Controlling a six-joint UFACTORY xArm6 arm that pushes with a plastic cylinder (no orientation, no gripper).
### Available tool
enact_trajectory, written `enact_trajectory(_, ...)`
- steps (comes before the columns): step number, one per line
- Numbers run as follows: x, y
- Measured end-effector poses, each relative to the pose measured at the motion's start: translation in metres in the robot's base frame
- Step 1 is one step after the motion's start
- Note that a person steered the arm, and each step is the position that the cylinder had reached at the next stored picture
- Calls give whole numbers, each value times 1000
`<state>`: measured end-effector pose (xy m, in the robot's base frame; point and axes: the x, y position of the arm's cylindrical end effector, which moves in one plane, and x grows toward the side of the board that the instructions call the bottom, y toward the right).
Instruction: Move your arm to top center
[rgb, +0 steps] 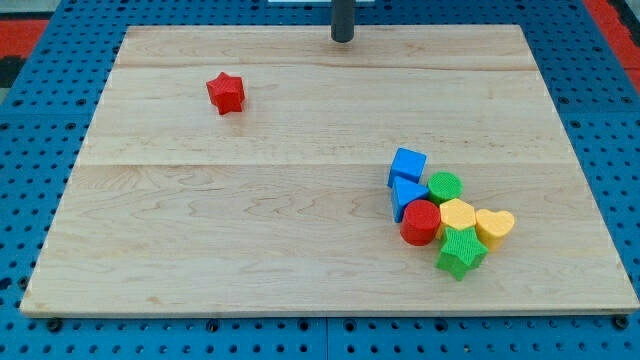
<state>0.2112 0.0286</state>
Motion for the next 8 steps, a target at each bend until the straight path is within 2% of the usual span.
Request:
enact_trajectory(5,-16,-3)
enact_trajectory(8,-17,-30)
